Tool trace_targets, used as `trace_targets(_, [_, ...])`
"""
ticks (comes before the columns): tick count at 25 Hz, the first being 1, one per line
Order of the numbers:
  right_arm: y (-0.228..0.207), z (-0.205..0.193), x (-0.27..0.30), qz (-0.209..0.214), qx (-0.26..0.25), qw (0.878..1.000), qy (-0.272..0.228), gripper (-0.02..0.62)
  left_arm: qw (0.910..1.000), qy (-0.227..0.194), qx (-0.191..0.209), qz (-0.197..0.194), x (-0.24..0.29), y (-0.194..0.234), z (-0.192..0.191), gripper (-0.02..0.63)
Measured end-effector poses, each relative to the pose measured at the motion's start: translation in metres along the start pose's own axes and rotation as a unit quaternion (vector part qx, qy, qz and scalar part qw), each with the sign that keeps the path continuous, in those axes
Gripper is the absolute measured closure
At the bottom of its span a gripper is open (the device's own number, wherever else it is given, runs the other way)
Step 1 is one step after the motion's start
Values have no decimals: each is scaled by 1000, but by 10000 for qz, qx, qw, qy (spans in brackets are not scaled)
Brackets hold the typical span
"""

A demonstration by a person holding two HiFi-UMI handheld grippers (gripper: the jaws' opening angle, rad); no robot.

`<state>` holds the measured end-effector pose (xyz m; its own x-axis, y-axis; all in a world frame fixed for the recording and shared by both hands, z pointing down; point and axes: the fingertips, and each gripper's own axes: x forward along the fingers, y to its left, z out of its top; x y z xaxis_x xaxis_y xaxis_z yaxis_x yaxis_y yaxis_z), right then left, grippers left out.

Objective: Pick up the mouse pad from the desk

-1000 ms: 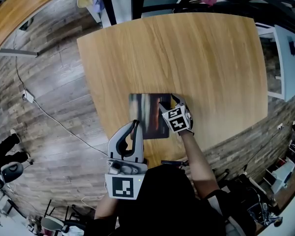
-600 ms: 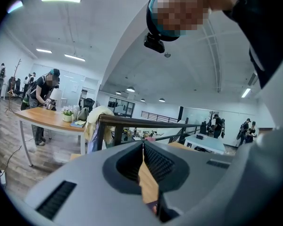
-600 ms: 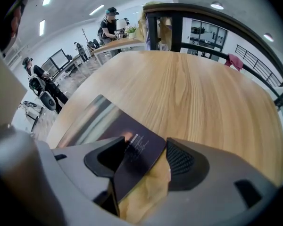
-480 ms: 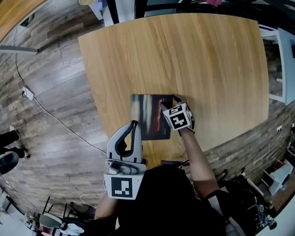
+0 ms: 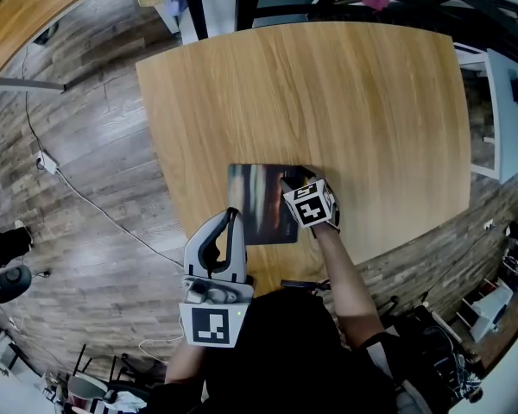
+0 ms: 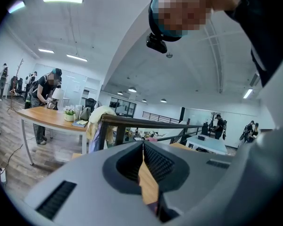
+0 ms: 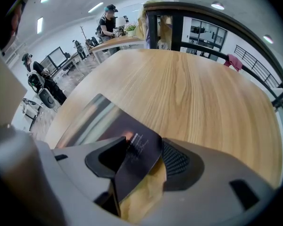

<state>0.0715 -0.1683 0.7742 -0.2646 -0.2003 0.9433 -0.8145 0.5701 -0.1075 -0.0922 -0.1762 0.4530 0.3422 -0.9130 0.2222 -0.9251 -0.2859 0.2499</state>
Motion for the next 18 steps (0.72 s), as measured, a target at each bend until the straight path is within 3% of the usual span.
trace_targets(9, [6, -1, 0, -47, -63, 9999, -68, 395, 10000, -29, 3, -14, -1, -2, 1, 581])
trace_targets(14, [23, -1, 2, -88, -275, 9995, -131, 528, 10000, -46, -12, 4, -4, -1, 2, 581])
trace_targets(18, [25, -3, 4, -354, -548, 9977, -154, 542, 10000, -66, -14, 19, -7, 0, 4, 581])
